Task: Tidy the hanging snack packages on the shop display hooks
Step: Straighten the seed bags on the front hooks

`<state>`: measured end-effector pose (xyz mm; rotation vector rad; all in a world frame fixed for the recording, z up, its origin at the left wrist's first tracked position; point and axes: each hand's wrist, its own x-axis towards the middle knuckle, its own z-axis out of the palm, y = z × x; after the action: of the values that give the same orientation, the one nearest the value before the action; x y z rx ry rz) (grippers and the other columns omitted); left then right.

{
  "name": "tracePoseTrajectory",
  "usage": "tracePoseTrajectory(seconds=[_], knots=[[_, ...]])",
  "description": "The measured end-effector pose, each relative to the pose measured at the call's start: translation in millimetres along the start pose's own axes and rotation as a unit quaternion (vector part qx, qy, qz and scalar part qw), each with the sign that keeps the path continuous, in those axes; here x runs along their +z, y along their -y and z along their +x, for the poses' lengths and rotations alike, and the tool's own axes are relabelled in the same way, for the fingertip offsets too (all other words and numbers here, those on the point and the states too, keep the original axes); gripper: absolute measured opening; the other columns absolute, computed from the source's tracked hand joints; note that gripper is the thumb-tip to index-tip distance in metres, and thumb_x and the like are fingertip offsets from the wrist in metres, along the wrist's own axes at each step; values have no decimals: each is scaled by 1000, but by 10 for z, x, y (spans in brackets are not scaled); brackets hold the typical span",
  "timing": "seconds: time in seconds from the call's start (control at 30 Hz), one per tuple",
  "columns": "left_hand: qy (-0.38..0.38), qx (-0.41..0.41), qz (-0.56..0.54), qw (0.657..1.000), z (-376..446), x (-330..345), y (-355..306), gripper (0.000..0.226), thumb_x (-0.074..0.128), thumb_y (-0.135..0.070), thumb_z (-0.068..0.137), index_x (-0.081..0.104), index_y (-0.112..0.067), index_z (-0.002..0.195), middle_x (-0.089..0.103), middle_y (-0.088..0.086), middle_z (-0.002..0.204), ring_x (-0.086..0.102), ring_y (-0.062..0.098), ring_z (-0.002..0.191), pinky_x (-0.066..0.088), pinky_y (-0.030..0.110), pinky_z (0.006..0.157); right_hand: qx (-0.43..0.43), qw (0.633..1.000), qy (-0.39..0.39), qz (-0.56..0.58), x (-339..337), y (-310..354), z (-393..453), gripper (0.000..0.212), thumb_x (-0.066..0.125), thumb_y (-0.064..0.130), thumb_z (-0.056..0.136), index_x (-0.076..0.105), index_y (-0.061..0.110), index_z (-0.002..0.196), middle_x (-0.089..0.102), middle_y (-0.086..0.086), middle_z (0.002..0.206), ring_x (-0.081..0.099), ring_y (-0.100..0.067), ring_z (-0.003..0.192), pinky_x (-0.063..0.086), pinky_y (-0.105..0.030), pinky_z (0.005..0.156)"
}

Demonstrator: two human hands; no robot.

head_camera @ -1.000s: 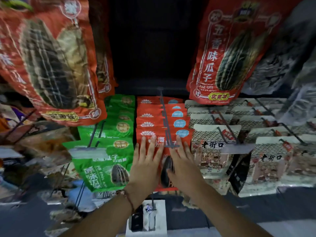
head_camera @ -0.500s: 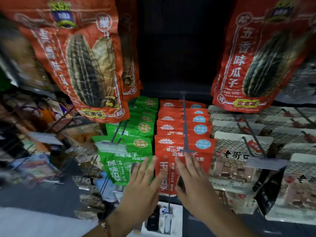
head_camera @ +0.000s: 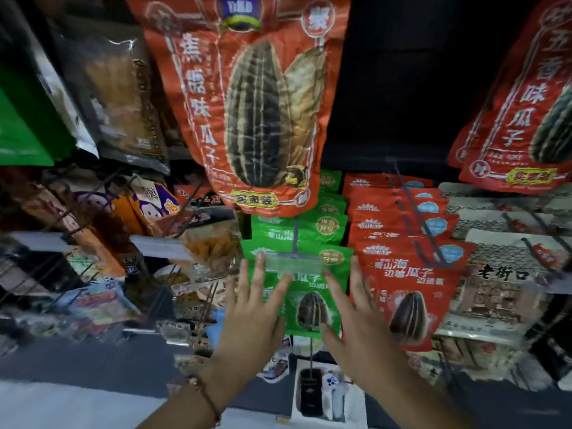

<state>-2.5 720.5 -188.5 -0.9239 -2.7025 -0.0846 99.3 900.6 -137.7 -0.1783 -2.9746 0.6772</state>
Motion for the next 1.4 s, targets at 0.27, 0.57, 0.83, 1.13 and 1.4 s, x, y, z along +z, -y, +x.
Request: tracePoseTrajectory(seconds=[0.27, 0.57, 0.83, 1.13, 1.4], knots=[[12, 29, -59, 998, 336, 122, 198, 89, 83, -37, 66, 35, -27, 141, 6, 21, 165, 19, 51, 147, 36, 69, 106, 91, 994, -43, -42, 472, 272, 361, 76, 60, 37, 94, 16, 29, 156, -34, -2, 160, -18, -28, 151, 15, -41, 123], [69, 49, 2, 996, 570, 22, 213, 71, 54, -33, 96, 18, -29, 157, -40, 18, 154, -20, 51, 146, 9, 64, 120, 82, 993, -22, -84, 358, 100, 615, 77, 63, 30, 92, 19, 32, 155, -30, -6, 162, -12, -31, 152, 15, -40, 120], [103, 55, 30, 993, 310, 167, 290, 86, 58, -35, 93, 4, -28, 160, -28, 15, 159, -11, 48, 150, 12, 62, 120, 8, 998, 32, -47, 189, -118, 408, 72, 59, 31, 97, 20, 31, 157, -23, 1, 164, -13, -21, 153, 28, -43, 117], [200, -18, 17, 980, -348, 140, 95, 79, 45, -44, 101, -7, -30, 159, -18, 16, 165, -9, 41, 152, 5, 55, 122, -21, 997, 70, -8, 313, -487, -165, 72, 51, 34, 101, 8, 37, 158, -16, 6, 165, -11, -13, 152, 15, -40, 121], [276, -50, -15, 960, -1054, 353, 44, 81, 46, -49, 99, -6, -31, 159, -12, 14, 166, -5, 41, 153, 4, 56, 121, 35, 988, 148, -29, 696, -627, -650, 78, 54, 35, 99, 5, 32, 159, -13, -2, 167, -7, -29, 154, 8, -45, 122]])
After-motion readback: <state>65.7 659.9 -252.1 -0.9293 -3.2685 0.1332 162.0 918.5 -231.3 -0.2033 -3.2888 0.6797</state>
